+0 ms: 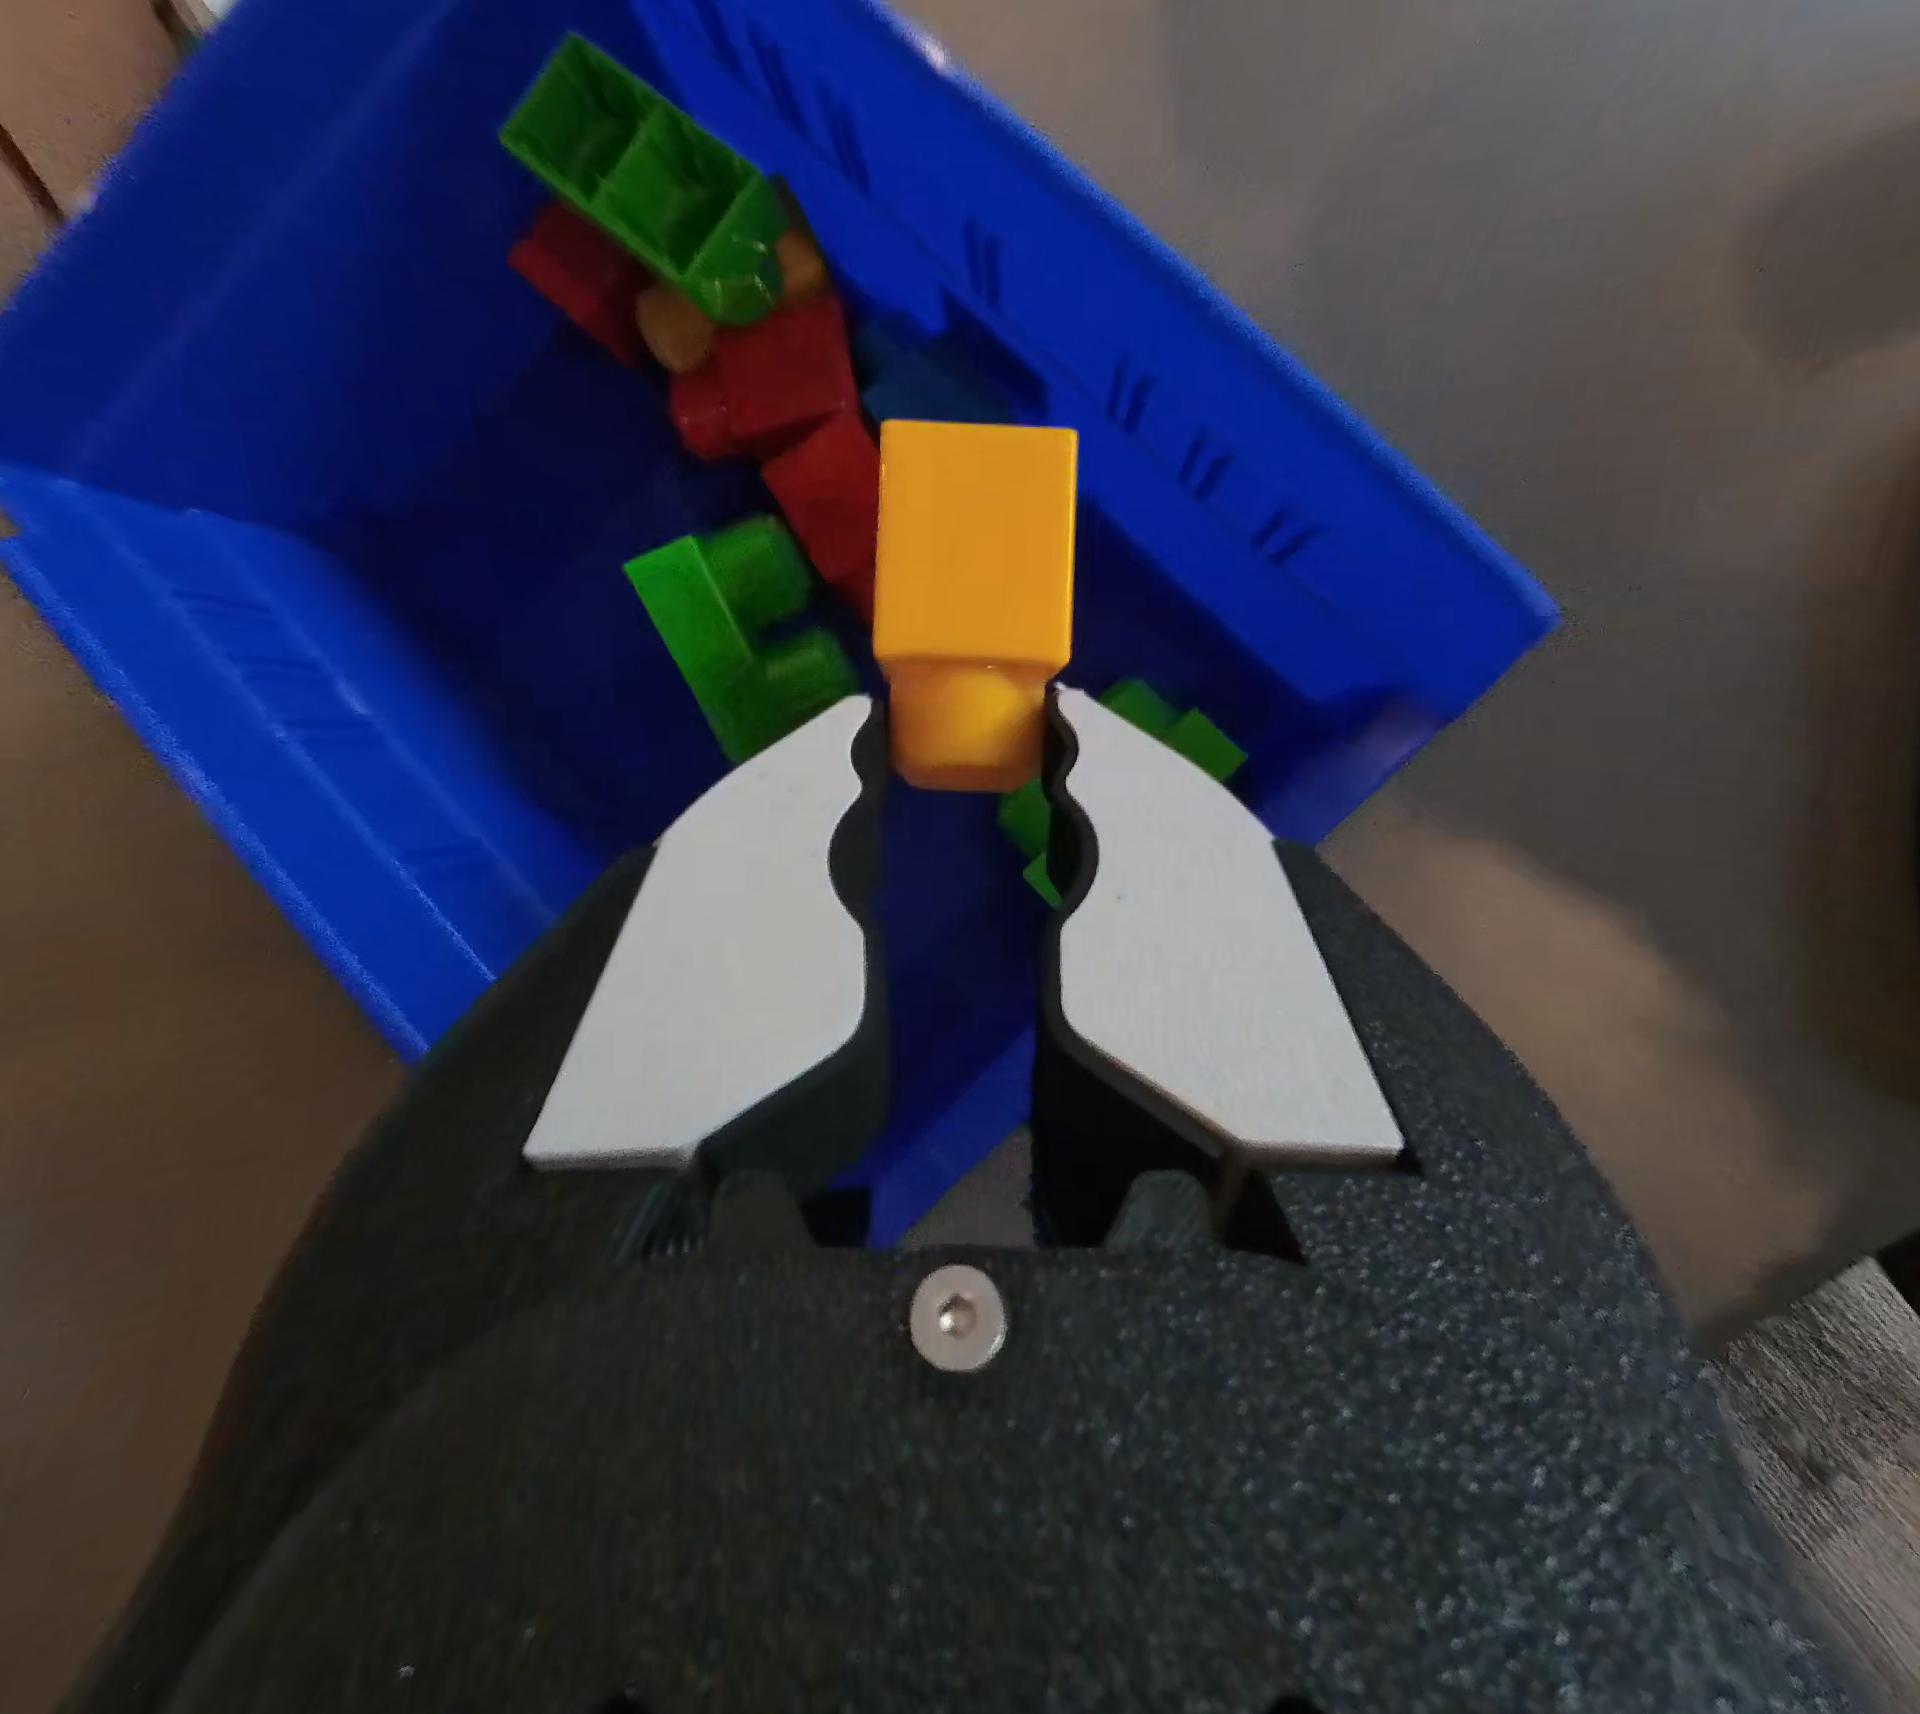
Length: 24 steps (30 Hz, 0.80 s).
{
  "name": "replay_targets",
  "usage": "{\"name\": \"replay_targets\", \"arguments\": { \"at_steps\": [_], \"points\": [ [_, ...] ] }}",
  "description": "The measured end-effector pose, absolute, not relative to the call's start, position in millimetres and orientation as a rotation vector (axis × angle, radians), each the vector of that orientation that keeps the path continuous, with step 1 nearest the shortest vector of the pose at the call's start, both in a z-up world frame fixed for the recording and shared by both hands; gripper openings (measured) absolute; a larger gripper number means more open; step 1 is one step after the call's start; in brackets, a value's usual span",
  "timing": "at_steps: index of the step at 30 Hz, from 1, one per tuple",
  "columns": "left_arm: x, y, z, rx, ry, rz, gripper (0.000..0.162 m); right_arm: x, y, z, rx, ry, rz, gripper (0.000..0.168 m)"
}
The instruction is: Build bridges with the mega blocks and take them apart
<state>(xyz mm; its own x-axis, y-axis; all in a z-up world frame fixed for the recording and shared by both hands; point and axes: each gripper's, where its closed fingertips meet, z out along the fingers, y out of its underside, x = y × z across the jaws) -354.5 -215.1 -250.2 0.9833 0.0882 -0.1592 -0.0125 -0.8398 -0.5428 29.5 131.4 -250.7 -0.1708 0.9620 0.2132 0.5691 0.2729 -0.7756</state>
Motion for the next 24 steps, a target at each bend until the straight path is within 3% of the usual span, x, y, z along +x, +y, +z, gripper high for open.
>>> {"name": "replay_targets", "arguments": {
  "at_steps": [11, 24],
  "points": [
    [-287.6, -183.8, -201.4, -2.449, 0.137, 0.303, 0.028, 27.2, 86.9, -233.4, -1.201, -1.979, 0.682, 0.068],
    [-178.6, -127.6, -207.6, -2.443, 0.509, 0.271, 0.028, -7.2, -1.7, -212.8, -0.799, -2.24, 0.654, 0.068]
  ]
}}
